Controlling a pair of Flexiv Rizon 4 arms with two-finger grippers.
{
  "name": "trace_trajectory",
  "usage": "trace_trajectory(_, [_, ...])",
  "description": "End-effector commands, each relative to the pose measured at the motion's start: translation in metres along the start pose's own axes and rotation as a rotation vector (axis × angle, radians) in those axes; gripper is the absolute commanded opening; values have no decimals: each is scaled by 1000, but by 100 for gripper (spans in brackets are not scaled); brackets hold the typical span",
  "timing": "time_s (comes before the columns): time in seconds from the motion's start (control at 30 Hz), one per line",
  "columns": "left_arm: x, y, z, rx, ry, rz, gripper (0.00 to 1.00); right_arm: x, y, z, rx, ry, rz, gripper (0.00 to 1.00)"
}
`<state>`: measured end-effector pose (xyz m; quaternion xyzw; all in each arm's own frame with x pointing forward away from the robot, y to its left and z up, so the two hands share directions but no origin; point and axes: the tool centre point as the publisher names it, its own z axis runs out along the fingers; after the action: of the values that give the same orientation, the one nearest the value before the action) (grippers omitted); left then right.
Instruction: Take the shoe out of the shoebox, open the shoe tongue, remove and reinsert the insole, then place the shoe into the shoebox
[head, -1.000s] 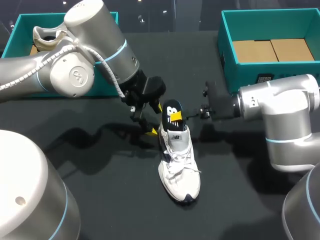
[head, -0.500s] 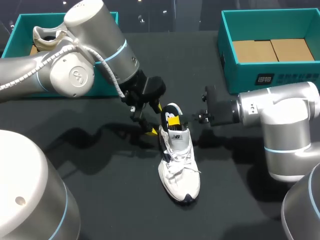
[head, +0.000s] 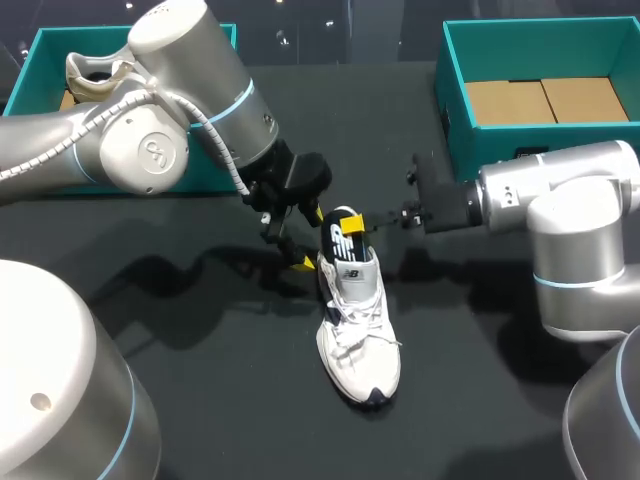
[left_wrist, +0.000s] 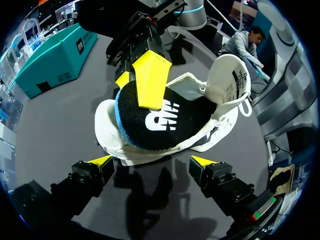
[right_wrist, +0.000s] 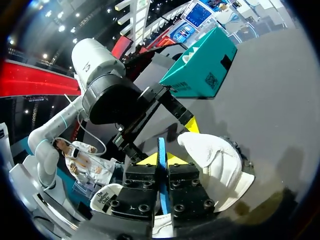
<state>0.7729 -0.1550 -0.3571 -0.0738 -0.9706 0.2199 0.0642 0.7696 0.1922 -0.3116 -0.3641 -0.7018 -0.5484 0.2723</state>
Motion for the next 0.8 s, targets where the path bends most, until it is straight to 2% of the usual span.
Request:
trace_trajectory(0.03, [0,0,-1,-2,0,1,100,-11,-9,8,14,17,25,0])
trace_trajectory(0.27, [0,0,-1,-2,0,1,100,-6,-34,5,5,4,84,0])
trace_trajectory(0.43, [0,0,-1,-2,0,1,100,2,-31,1,-13,-21,64,0])
trace_trajectory(0.47, [0,0,-1,-2,0,1,100,4,-28,1,-11,-26,54,9])
trace_trajectory(0.5, [0,0,-1,-2,0,1,100,5,-25,0,-13,-27,42,27])
trace_trajectory(0.57, [0,0,-1,-2,0,1,100,8,-19,-2,-8,-34,24,39])
trace_trajectory(0.8, [2,1,-7,4,-6,15,100,6,-4,-6,11,-46,3,44])
